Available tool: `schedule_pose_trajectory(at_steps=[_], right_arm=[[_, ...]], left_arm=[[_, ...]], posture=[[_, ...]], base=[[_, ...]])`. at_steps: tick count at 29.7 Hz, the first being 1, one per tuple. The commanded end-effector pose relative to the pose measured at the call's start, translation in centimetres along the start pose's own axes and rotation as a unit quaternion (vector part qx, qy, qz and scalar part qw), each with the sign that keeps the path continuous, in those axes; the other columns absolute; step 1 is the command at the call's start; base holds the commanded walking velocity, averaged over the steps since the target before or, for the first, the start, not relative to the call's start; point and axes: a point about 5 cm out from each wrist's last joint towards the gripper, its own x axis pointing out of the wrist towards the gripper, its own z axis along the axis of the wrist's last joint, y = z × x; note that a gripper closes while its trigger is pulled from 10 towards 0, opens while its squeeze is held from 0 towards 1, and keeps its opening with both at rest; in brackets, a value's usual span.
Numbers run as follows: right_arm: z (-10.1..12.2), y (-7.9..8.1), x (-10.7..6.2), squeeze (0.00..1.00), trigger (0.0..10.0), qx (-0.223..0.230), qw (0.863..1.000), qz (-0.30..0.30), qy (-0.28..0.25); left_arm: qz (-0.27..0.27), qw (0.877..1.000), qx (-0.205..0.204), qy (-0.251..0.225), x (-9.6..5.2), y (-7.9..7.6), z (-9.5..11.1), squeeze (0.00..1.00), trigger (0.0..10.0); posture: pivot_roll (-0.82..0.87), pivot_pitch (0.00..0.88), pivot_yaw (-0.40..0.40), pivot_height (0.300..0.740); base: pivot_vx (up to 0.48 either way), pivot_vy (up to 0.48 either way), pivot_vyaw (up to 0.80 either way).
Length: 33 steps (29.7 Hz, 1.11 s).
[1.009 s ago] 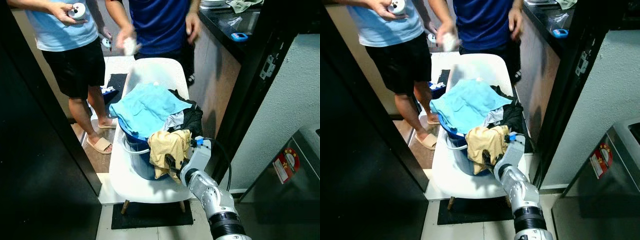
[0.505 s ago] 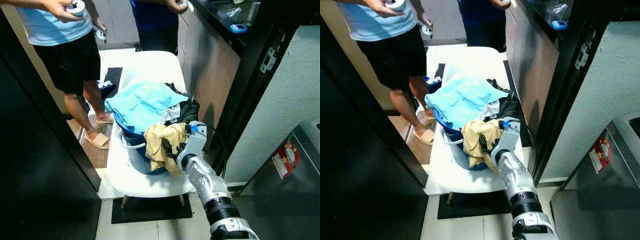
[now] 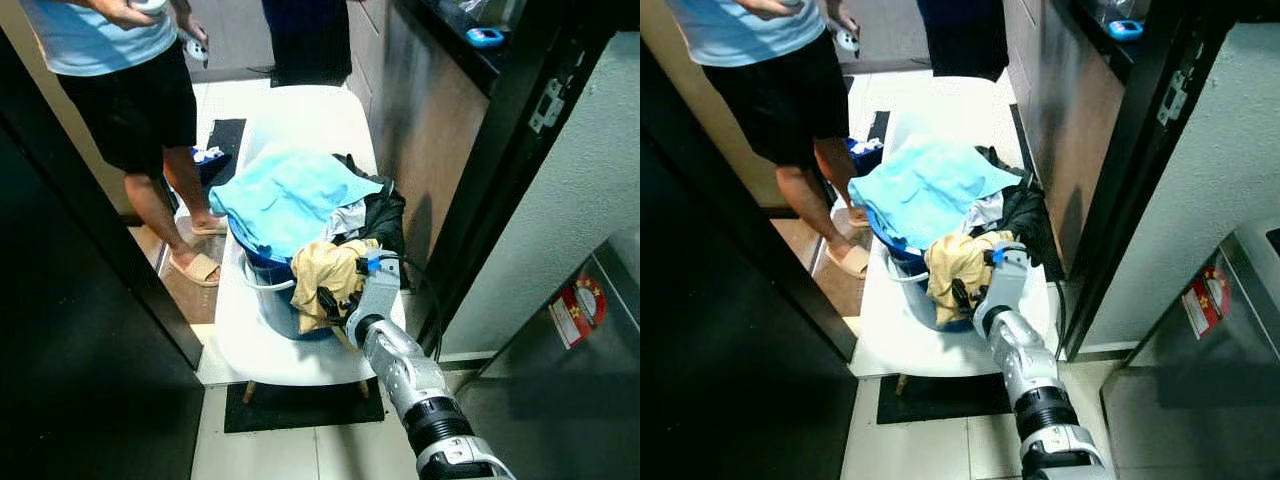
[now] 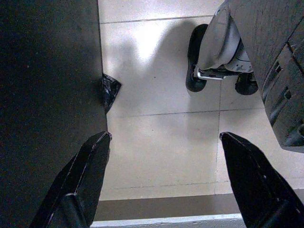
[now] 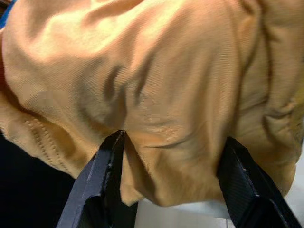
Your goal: Clothes washing
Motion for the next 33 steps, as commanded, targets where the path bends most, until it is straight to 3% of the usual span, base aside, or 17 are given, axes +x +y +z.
schedule_pose_trajectory(at_steps=[1,7,22,25,27,28,30,33], right_arm=[[-1.6,2.1,0.1,0.00,0.0,0.032,0.999,0.030,0.012],[-1.8,2.6,0.0,0.00,0.0,0.042,0.998,0.042,0.010],[-1.0,1.9,0.1,0.00,0.0,0.067,0.997,0.042,-0.003],[0.4,1.7,0.4,0.00,0.0,0.103,0.993,0.047,-0.025],[2.1,1.9,0.6,0.00,0.0,0.154,0.985,0.066,-0.052],[2.1,1.9,0.6,0.00,0.0,0.154,0.985,0.066,-0.052],[4.0,2.4,0.8,0.00,0.0,0.191,0.973,0.103,-0.081],[6.2,3.1,0.8,0.00,0.0,0.199,0.961,0.155,-0.111]], left_arm=[[-0.005,1.000,0.004,0.019,-0.6,0.1,-1.3,0.00,10.0],[-0.004,1.000,0.003,0.017,-0.7,0.2,-1.4,0.00,10.0],[-0.007,1.000,0.000,0.011,-0.6,-0.1,-1.1,0.00,10.0],[-0.003,1.000,-0.005,0.010,-0.1,-0.2,-0.5,0.00,10.0],[0.001,1.000,-0.009,0.008,0.2,-0.2,0.1,0.00,10.0],[0.001,1.000,-0.009,0.008,0.2,-0.2,0.1,0.00,10.0],[0.003,1.000,-0.012,0.006,0.5,-0.2,0.6,0.00,10.0],[0.006,1.000,-0.015,0.004,0.9,-0.2,1.4,0.00,10.0]], posture=[[0.19,0.194,0.045,0.740],[0.19,0.194,0.042,0.740],[0.18,0.180,0.033,0.740],[0.17,0.123,0.015,0.740],[0.17,0.099,0.010,0.740],[0.17,0.099,0.010,0.740],[0.16,0.070,0.003,0.740],[0.15,0.023,-0.009,0.740]], base=[[0.000,0.000,0.00],[0.000,0.000,0.00],[0.000,0.000,0.00],[0.000,0.000,0.00],[0.000,0.000,0.00],[0.000,0.000,0.00],[0.000,0.000,0.00],[0.000,0.000,0.00]])
